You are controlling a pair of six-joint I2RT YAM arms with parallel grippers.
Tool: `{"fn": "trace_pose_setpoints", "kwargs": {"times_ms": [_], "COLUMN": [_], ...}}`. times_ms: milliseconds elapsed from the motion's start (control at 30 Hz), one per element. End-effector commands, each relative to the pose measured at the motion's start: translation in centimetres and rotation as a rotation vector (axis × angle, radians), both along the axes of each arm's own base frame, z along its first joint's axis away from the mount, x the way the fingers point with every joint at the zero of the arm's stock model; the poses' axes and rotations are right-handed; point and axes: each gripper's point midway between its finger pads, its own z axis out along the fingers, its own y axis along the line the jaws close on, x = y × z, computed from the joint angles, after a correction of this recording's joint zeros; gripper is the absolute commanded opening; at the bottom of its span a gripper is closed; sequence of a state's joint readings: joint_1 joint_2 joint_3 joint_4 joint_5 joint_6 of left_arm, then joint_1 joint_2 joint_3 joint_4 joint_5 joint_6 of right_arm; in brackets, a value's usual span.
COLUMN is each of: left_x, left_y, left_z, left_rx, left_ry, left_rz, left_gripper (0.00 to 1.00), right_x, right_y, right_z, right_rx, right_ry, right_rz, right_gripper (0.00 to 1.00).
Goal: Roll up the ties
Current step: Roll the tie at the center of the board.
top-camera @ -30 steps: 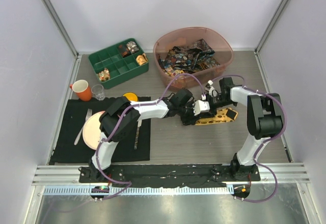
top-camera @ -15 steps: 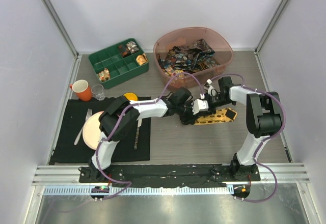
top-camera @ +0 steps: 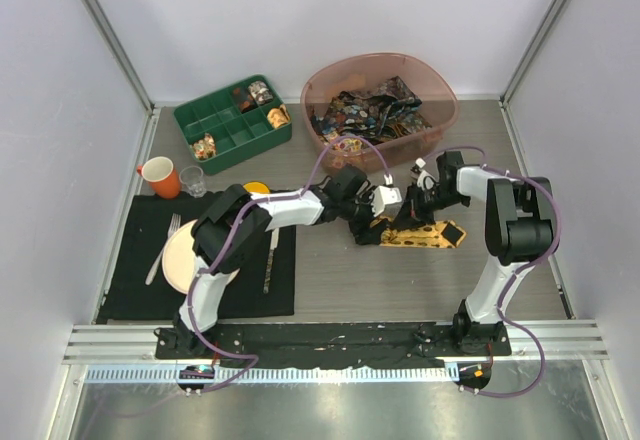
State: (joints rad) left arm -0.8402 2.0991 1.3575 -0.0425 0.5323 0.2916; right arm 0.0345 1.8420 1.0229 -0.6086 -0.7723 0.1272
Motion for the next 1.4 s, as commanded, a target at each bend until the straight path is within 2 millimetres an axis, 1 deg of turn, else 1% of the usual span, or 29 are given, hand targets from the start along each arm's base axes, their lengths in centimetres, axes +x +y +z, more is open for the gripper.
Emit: {"fn": "trace_pose_setpoints", "kwargs": {"times_ms": [0,100,267,467,533,600,633,667,700,733,800,833,867,900,933,967,1000,1033,1067,1100,1133,1167,1200,1267,1300,1367], "left_x": [-0.6,-0.4,-0.4,-0.4,-0.7,-1.2,-1.5,-1.7,-2.0,-2.8,-3.2,-4.2,-4.3,-4.2,-4.7,-4.6,-4.5,-4.5,-4.5,-4.5,-4.4,-4.5,-4.4,-4.3,-4.3,-4.3], "left_y": [0.8,0.4,-0.5,-1.6,-1.8,-1.1,-0.3,0.6,1.4,2.7,4.4,5.8,6.3,7.0,7.8,8.2,8.6,9.3,9.6,9.8,10.4,10.6,10.8,11.2,11.3,11.3], "left_z": [-1.8,-1.8,-1.3,-1.8,-2.2,-2.9,-3.2,-3.6,-3.7,-3.7,-3.9,-4.6,-3.9,-3.9,-4.3,-4.2,-4.3,-4.7,-4.8,-4.8,-5.2,-5.4,-5.5,-5.7,-5.8,-6.0], "left_rx": [0.027,0.015,-0.018,-0.013,0.005,0.046,0.066,0.102,0.124,0.15,0.182,0.211,0.211,0.23,0.252,0.261,0.277,0.302,0.311,0.32,0.344,0.355,0.364,0.38,0.385,0.397], "left_ry": [0.079,0.091,0.087,0.078,0.071,0.067,0.055,0.047,0.042,0.036,-0.001,0.007,-0.009,-0.023,-0.018,-0.026,-0.033,-0.039,-0.044,-0.049,-0.053,-0.055,-0.062,-0.071,-0.075,-0.084], "left_rz": [0.026,0.032,0.026,0.01,-0.012,-0.025,-0.039,-0.034,-0.036,-0.039,-0.037,-0.04,-0.039,-0.019,-0.012,0.004,0.015,0.03,0.034,0.039,0.049,0.05,0.051,0.055,0.051,0.041], "left_gripper": [0.74,0.74,0.75,0.76,0.74,0.65,0.62,0.54,0.49,0.42,0.37,0.35,0.34,0.33,0.29,0.27,0.25,0.23,0.22,0.22,0.2,0.19,0.19,0.18,0.18,0.18], "right_x": [-0.3,-0.4,-0.8,-1.0,-0.7,-0.3,-0.1,0.0,0.3,0.4,0.9,0.8,0.6,1.0,1.1,0.9,1.2,1.4,1.6,1.7,2.1,2.1,2.2,2.0,1.5,0.7], "right_y": [-3.9,-4.0,-3.7,-2.9,-2.4,-2.2,-1.9,-1.7,-1.4,-0.9,0.4,0.9,2.1,3.0,3.6,4.8,5.3,5.8,5.9,5.8,5.8,5.8,5.0,4.8,4.4,4.9], "right_z": [-4.4,-4.1,-3.9,-3.9,-3.8,-3.9,-3.8,-3.9,-3.9,-4.0,-4.0,-4.0,-4.1,-3.9,-3.9,-3.9,-3.9,-3.6,-3.5,-2.9,-2.1,-1.4,-0.5,1.9,2.3,4.2], "right_rx": [-0.282,-0.293,-0.301,-0.298,-0.289,-0.29,-0.283,-0.28,-0.268,-0.262,-0.232,-0.219,-0.205,-0.178,-0.161,-0.15,-0.143,-0.121,-0.117,-0.115,-0.094,-0.074,-0.053,0.014,0.032,0.093], "right_ry": [-0.005,-0.007,-0.002,-0.008,-0.03,-0.049,-0.059,-0.064,-0.081,-0.111,-0.156,-0.164,-0.176,-0.208,-0.224,-0.211,-0.222,-0.221,-0.213,-0.213,-0.224,-0.224,-0.211,-0.221,-0.196,-0.196], "right_rz": [0.042,0.049,0.074,0.112,0.129,0.138,0.142,0.148,0.15,0.187,0.209,0.216,0.242,0.249,0.262,0.257,0.258,0.254,0.236,0.233,0.229,0.225,0.197,0.178,0.158,0.158], "right_gripper": [0.01,0.01,0.01,0.01,0.01,0.01,0.0,0.01,0.01,0.01,0.01,0.01,0.01,0.01,0.01,0.01,0.01,0.04,0.09,0.18,0.22,0.26,0.35,0.41,0.45,0.49]}}
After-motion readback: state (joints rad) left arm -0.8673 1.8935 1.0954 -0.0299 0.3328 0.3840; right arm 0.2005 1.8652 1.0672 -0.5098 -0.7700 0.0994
